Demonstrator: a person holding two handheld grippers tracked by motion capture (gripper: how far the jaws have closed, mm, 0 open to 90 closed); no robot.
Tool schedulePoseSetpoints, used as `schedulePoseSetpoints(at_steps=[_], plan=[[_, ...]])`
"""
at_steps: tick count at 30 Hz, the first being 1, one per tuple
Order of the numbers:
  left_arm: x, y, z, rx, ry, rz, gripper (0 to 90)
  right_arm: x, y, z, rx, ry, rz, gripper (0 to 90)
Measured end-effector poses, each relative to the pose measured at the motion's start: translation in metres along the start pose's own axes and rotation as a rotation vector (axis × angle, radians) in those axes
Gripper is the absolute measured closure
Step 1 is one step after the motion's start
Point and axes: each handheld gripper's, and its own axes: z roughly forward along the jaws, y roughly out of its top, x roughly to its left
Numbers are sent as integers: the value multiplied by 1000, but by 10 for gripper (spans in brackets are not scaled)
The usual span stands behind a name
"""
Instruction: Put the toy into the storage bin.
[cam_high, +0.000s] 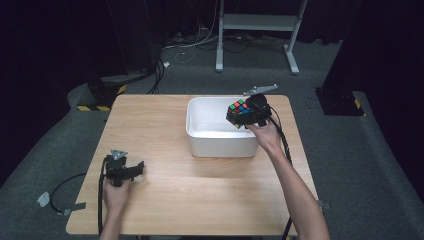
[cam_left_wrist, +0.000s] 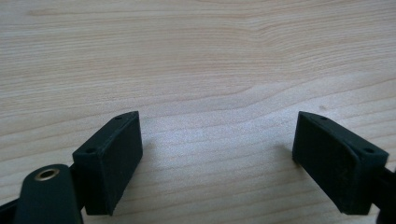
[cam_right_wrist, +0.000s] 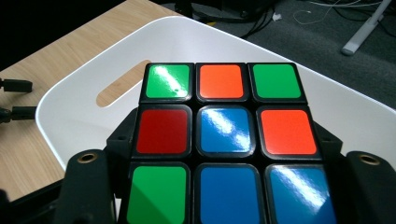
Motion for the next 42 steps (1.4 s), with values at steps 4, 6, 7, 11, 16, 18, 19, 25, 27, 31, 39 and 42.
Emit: schedulePoseSetpoints(at_steps=[4, 6, 7, 11, 16, 18, 19, 25, 27, 31, 39, 42], plan=[[0, 0, 0, 0, 0, 0, 162, -3, 0, 3, -5, -3, 11, 331], [0, 0, 0, 0, 0, 0, 162, -6, 2, 4, 2, -2, 17, 331], [0, 0, 0, 0, 0, 0, 162, -6, 3, 5, 6, -11, 11, 331], [0, 0, 0, 0, 0, 0, 162, -5, 11, 5, 0, -29, -4, 331], [0, 0, 0, 0, 0, 0, 162, -4, 18, 10, 20, -40, -18, 331], [0, 0, 0, 0, 0, 0, 162, -5, 21, 12, 29, -46, -21, 331], [0, 0, 0, 0, 0, 0, 162, -6, 22, 13, 15, -48, -22, 333], [0, 0, 0, 0, 0, 0, 162, -16, 28, 22, 72, -56, 14, 333], [0, 0, 0, 0, 0, 0, 162, -20, 30, 25, 77, -56, 37, 333], [0, 0, 0, 0, 0, 0, 162, -25, 33, 31, 81, -49, 67, 333], [0, 0, 0, 0, 0, 0, 162, -25, 42, 42, 88, -69, 55, 333], [0, 0, 0, 0, 0, 0, 162, -26, 42, 46, 86, -65, 66, 333]])
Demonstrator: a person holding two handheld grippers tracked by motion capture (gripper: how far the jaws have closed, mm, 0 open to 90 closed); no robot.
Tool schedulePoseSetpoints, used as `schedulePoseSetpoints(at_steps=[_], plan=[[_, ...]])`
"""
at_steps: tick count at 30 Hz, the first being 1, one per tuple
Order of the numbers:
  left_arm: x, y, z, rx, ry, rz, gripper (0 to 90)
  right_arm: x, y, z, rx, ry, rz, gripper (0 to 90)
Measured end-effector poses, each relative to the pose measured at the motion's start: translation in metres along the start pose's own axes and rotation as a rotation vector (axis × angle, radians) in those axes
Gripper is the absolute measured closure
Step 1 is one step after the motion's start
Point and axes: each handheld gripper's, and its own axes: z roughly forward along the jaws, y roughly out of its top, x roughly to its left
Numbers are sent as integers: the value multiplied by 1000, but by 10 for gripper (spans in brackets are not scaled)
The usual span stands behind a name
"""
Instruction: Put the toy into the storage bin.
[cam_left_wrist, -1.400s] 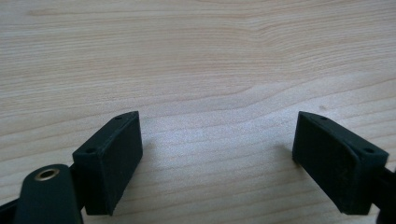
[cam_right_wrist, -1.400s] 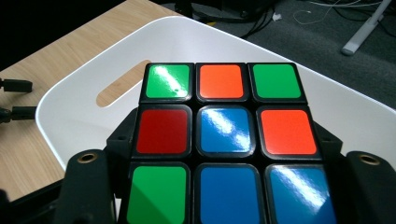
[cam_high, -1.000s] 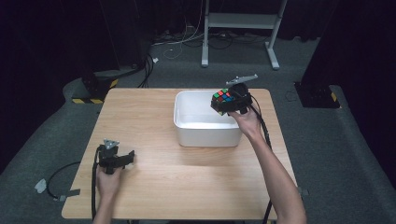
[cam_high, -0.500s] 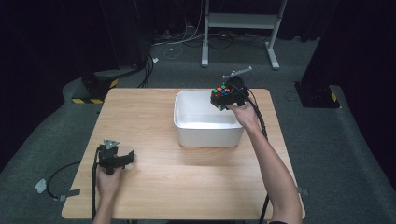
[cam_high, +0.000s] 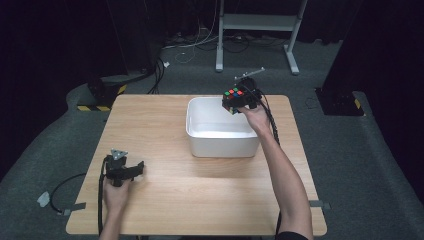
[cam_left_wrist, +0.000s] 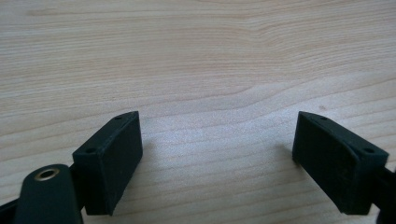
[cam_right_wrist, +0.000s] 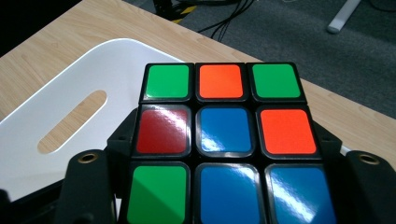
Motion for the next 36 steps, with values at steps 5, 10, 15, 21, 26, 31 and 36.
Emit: schedulePoseSetpoints(at_steps=[5, 10, 15, 21, 26, 31, 36], plan=[[0, 0, 0, 0, -1, 0, 162, 1, -1, 9, 30, -31, -9, 333], [0, 0, 0, 0, 0, 1, 161, 0, -1, 15, 40, -59, -4, 333], [0, 0, 0, 0, -1, 0, 162, -2, -3, 20, 64, -69, 4, 333], [0, 0, 0, 0, -1, 0, 162, -5, -5, 24, 87, -67, 12, 332], [0, 0, 0, 0, -1, 0, 161, -6, -7, 26, 103, -61, 20, 332], [0, 0, 0, 0, -1, 1, 161, -8, -9, 30, 115, -57, 39, 332], [0, 0, 0, 0, -2, 0, 161, -8, -11, 35, 127, -55, 43, 332]])
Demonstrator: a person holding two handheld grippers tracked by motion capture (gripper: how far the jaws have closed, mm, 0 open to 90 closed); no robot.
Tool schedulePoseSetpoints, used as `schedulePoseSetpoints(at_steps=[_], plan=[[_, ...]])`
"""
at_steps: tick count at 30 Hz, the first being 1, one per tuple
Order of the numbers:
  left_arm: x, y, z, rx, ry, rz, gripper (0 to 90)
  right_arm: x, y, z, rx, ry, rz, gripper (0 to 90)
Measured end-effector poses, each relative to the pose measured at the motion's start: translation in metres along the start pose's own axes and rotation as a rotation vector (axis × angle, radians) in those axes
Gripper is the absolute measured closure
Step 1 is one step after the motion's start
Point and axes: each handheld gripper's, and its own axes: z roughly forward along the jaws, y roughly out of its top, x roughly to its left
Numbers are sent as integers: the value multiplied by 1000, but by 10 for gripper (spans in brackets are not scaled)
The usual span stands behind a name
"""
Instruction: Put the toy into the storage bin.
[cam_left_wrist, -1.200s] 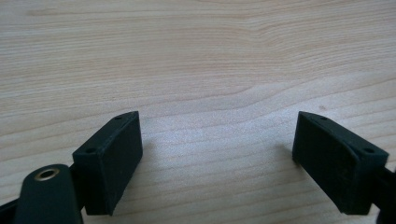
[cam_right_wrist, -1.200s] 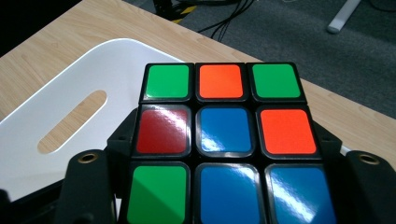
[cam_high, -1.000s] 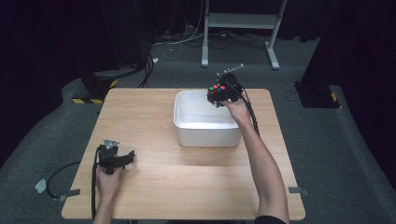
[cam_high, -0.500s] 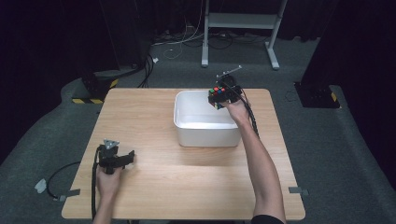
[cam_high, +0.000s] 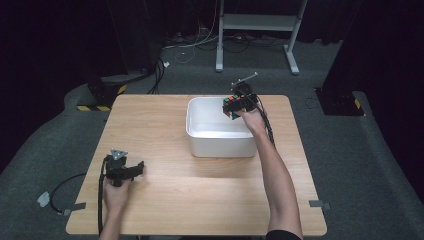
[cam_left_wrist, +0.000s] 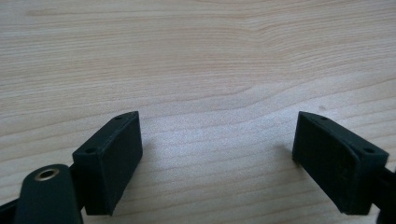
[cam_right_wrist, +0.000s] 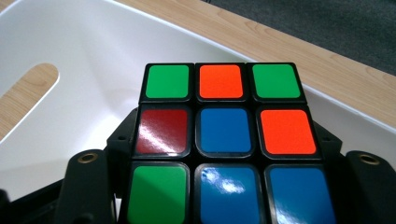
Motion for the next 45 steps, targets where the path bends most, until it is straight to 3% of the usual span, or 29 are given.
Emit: schedulePoseSetpoints(at_steps=[27, 31, 34, 45], plan=[[0, 0, 0, 0, 1, 1, 161, 14, -5, -2, 20, 46, -24, 332], [0, 0, 0, -2, 0, -1, 161, 15, -7, -5, 36, 31, -46, 332], [0, 0, 0, -2, 0, -3, 164, 12, -10, -9, 26, 43, -19, 333], [0, 0, 0, -3, 1, -3, 166, 5, -20, -18, 4, 45, 7, 333]])
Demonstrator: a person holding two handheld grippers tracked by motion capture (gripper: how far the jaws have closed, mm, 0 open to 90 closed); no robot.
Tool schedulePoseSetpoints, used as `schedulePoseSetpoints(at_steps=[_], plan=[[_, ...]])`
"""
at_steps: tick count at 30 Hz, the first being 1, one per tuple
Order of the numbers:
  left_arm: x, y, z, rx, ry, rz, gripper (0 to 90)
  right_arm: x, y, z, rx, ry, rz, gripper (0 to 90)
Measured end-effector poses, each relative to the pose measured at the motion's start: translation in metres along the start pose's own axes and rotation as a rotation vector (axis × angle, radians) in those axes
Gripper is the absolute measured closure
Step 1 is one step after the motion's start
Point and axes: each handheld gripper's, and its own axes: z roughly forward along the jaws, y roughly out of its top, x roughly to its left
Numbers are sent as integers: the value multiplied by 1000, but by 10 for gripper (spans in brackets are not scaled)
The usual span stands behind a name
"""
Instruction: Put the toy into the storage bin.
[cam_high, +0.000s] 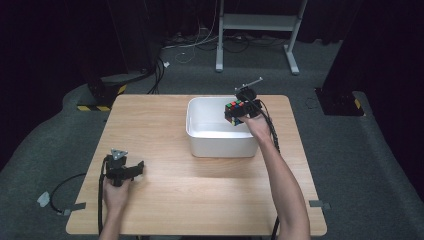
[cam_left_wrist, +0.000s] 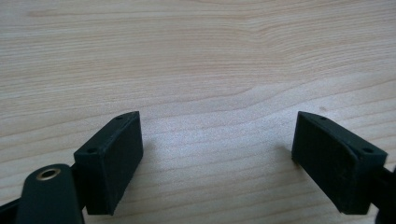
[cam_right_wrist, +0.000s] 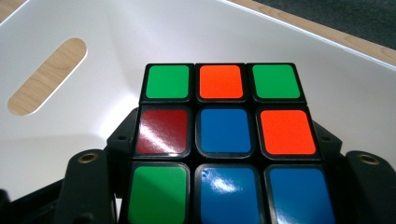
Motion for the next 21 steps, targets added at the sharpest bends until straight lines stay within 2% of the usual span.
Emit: schedulePoseSetpoints(at_steps=[10, 21], plan=[[0, 0, 0, -2, -2, -2, 167, 1, -8, -11, -13, 28, -6, 333], [0, 0, 0, -2, 0, -1, 168, 8, -16, -16, -21, 19, -29, 333]])
